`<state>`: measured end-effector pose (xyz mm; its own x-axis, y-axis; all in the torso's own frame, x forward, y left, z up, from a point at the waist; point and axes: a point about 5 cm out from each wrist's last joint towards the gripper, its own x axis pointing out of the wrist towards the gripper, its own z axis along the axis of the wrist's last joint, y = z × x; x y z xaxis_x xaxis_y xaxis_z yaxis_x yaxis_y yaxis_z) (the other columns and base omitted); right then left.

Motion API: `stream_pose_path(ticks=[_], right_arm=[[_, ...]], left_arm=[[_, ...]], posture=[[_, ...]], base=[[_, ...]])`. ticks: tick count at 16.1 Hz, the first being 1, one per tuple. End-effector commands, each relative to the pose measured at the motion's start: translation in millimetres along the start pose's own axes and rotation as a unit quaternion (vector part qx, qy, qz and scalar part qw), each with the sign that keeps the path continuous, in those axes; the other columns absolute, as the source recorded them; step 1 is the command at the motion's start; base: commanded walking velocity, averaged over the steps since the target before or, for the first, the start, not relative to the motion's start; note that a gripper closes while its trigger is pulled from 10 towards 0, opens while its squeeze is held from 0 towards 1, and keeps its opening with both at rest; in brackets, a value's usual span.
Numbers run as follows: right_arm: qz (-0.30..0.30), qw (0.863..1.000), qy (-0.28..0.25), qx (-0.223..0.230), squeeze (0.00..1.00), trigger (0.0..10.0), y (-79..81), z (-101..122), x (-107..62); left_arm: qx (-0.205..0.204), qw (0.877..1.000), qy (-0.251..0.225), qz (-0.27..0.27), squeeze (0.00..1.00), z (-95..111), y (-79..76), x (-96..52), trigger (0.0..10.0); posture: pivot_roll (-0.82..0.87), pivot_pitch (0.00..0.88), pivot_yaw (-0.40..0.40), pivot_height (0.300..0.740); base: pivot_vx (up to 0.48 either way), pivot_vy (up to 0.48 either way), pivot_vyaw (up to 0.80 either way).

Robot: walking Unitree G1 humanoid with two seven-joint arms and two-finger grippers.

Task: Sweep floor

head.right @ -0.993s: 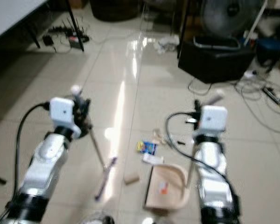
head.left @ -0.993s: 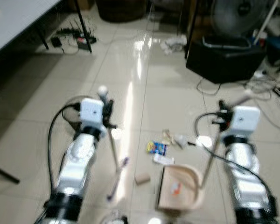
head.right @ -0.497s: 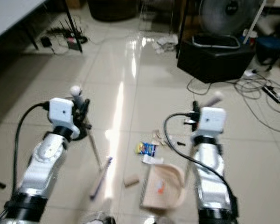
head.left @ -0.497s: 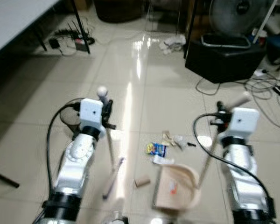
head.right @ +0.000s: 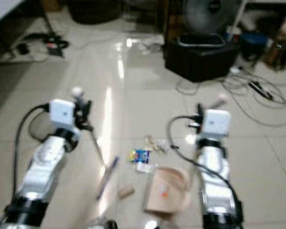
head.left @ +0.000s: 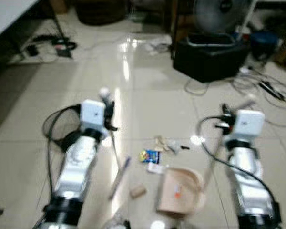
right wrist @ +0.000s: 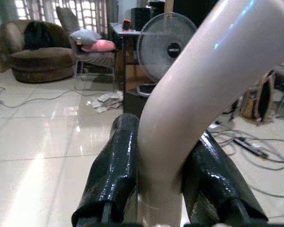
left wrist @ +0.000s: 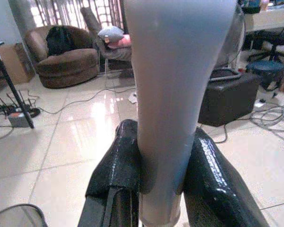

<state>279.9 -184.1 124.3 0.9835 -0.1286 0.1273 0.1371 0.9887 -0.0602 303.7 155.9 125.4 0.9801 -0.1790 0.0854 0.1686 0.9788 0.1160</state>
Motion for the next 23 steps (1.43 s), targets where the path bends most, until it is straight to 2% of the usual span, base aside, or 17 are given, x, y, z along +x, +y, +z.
stream_pose_path(ticks=[1,6,17,18,21,23], right_arm=[[-0.005,1.0,-0.016,0.008,0.0,10.0,-3.0,7,2.4],[-0.003,1.0,-0.016,0.005,0.0,10.0,-2.5,7,2.4],[-0.003,1.0,-0.015,0.016,0.0,10.0,-1.0,7,2.0],[0.001,1.0,-0.011,0.029,0.0,10.0,0.2,5,3.4],[0.014,1.0,-0.012,0.022,0.0,10.0,2.2,1,8.0],[0.02,1.0,-0.006,0.012,0.0,10.0,2.4,-5,15.2]], left_arm=[[0.013,1.0,-0.015,0.0,0.0,7,-0.4,2.2,10.0],[0.01,1.0,-0.016,0.001,0.0,7,-0.1,1.5,10.0],[0.006,1.0,-0.008,0.009,0.0,5,2.7,0.4,10.0],[0.004,1.0,-0.002,0.002,0.0,2,0.3,4.7,10.0],[0.013,1.0,0.018,0.003,0.0,-9,0.7,14.8,10.0],[-0.001,1.0,0.019,0.016,0.0,-16,3.6,20.2,10.0]], posture=[[-0.04,0.097,0.064,0.74],[-0.04,0.098,0.064,0.74],[-0.03,0.104,0.065,0.74],[-0.03,0.11,0.068,0.74],[-0.03,0.122,0.073,0.74],[-0.02,0.133,0.076,0.74]], base=[[0.285,0.0,0.0],[0.285,0.0,0.0],[0.0,0.0,0.0],[0.0,0.0,0.0],[0.0,0.0,0.0],[0.0,0.0,0.0]])
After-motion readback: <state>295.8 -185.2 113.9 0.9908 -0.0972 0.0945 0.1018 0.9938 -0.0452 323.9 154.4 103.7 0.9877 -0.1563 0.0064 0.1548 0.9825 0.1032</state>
